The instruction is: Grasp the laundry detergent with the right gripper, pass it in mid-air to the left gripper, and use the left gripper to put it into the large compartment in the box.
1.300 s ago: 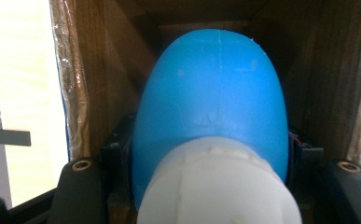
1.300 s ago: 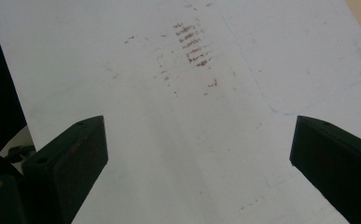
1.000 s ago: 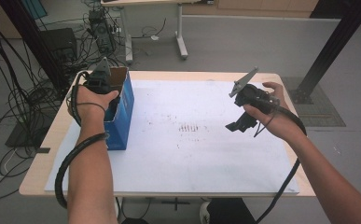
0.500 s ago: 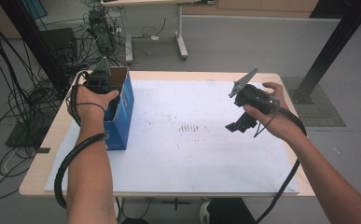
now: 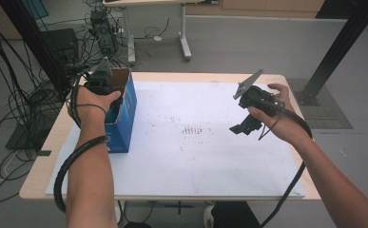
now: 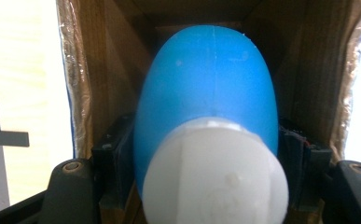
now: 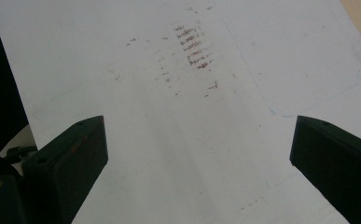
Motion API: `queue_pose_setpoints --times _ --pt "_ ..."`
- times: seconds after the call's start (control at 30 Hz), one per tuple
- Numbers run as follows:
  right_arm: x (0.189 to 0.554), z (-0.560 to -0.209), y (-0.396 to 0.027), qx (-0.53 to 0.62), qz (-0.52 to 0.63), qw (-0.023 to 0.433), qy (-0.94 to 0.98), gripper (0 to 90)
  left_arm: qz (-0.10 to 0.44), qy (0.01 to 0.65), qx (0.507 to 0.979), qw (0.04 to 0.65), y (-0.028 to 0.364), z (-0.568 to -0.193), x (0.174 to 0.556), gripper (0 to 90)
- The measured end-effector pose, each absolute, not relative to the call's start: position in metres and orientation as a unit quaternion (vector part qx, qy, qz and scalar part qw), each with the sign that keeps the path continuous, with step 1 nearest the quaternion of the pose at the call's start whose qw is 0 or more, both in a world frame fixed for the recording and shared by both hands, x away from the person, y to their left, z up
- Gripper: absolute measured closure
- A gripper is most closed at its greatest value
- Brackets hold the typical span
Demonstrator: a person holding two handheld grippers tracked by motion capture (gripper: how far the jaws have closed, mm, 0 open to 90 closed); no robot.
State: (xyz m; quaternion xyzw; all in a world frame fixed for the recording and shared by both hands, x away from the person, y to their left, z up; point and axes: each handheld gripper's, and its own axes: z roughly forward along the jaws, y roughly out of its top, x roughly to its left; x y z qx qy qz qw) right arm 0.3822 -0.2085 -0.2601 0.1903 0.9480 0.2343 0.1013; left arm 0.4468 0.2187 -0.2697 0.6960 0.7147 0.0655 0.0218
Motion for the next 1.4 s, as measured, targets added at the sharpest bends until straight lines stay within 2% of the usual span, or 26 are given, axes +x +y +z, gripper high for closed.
queue_pose_setpoints --times 0.4,0.53,0.73,1.1,1.4 --pt "0.383 -0.262 -0.208 0.192 0.232 0.099 0.948 4.2 0.076 0.704 0.706 0.007 0.216 -0.254 0.440 20.5" --pt "0.384 -0.263 -0.209 0.196 0.232 0.097 0.948 4.2 0.083 0.694 0.715 0.005 0.210 -0.244 0.438 19.6" --pt "0.386 -0.263 -0.213 0.204 0.228 0.096 0.947 4.2 0.098 0.679 0.728 0.008 0.201 -0.224 0.434 13.3" --pt "0.391 -0.262 -0.216 0.211 0.214 0.094 0.949 4.1 0.111 0.639 0.760 0.038 0.166 -0.199 0.432 7.4" --pt "0.392 -0.259 -0.214 0.208 0.211 0.098 0.950 4.1 0.107 0.613 0.782 0.036 0.135 -0.205 0.442 4.1"
